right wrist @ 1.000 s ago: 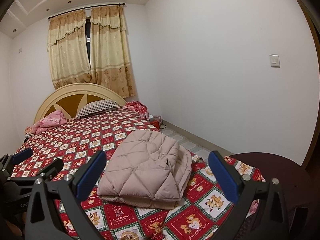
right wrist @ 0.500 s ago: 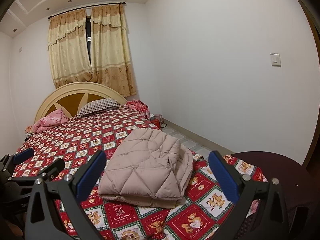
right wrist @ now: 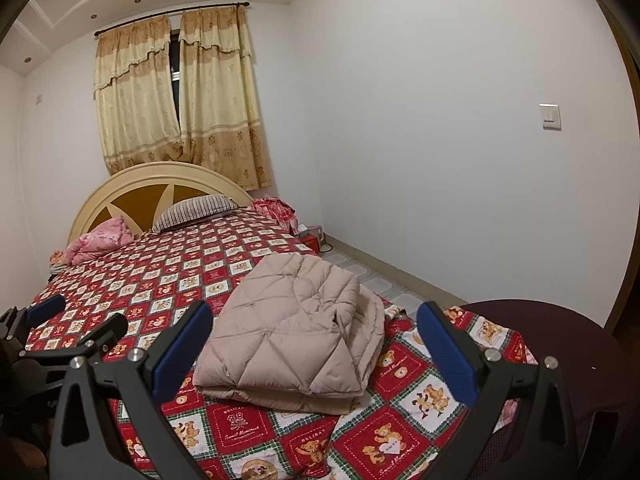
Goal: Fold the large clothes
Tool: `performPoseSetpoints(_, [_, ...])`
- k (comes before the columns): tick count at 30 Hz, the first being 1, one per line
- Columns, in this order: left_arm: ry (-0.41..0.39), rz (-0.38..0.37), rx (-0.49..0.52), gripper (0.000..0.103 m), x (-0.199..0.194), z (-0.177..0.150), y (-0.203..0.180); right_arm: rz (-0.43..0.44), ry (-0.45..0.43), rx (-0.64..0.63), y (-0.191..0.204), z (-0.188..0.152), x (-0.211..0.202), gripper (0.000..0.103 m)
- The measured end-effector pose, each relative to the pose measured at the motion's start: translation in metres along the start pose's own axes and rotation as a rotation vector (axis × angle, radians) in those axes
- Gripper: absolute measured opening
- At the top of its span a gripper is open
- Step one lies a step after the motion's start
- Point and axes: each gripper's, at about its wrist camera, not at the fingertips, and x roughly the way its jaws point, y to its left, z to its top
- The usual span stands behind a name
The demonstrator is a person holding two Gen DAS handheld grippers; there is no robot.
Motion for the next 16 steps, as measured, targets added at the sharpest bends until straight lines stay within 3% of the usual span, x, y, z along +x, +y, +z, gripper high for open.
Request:
performPoseSetpoints(5, [0.024,0.003,-0.03,0.102,0.008,-0.001,0.009,-0.001,0.01,0.001,0.0,-0.001,0.002,0.103])
performPoseSetpoints(9, [0.036,-0.042,-0.053,0.102,0.012,-0.002,0.015,0.001,0.018,-0.001,0.001,-0.001,0.003,0.103])
performPoseSetpoints(16, [0.044,-0.026,-0.045,0.102,0.018,-0.003,0.02,-0.006,0.034,0.018,-0.006,-0.004,0.01,0.103])
